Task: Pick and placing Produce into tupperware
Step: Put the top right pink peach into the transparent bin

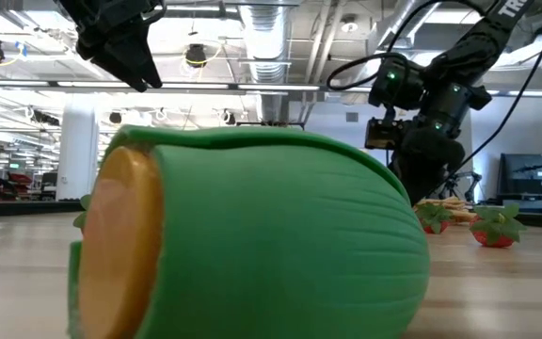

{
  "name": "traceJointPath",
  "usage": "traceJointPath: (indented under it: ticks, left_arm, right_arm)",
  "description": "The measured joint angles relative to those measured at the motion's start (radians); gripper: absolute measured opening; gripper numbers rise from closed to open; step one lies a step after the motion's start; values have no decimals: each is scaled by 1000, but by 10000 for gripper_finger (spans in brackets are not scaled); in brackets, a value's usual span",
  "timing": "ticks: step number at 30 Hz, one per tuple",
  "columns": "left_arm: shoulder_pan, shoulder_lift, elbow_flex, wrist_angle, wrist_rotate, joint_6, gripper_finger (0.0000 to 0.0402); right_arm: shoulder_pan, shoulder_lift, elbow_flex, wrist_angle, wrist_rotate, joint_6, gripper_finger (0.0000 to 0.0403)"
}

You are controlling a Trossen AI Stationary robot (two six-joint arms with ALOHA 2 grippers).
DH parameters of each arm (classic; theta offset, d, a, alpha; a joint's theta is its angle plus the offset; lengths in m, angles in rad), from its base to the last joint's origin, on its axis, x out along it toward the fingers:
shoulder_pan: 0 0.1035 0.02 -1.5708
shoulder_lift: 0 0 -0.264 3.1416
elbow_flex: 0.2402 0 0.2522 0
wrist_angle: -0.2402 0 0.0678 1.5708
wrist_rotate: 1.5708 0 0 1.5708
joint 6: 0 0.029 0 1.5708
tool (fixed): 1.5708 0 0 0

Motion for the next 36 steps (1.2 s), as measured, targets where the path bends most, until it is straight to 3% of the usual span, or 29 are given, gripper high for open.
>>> traceJointPath:
  ticks: [6,18,36]
  left_arm:
    - [0,0,0,-1,0,0,306]
    - [0,0,0,-1,0,0,306]
    - [0,0,0,-1,0,-4,306]
  right_arm:
    - [-1,0,0,-7,0,0,224]
    - [-1,0,0,-7,-11,1,146]
    - [-1,-5,44,-7,-64,44,138]
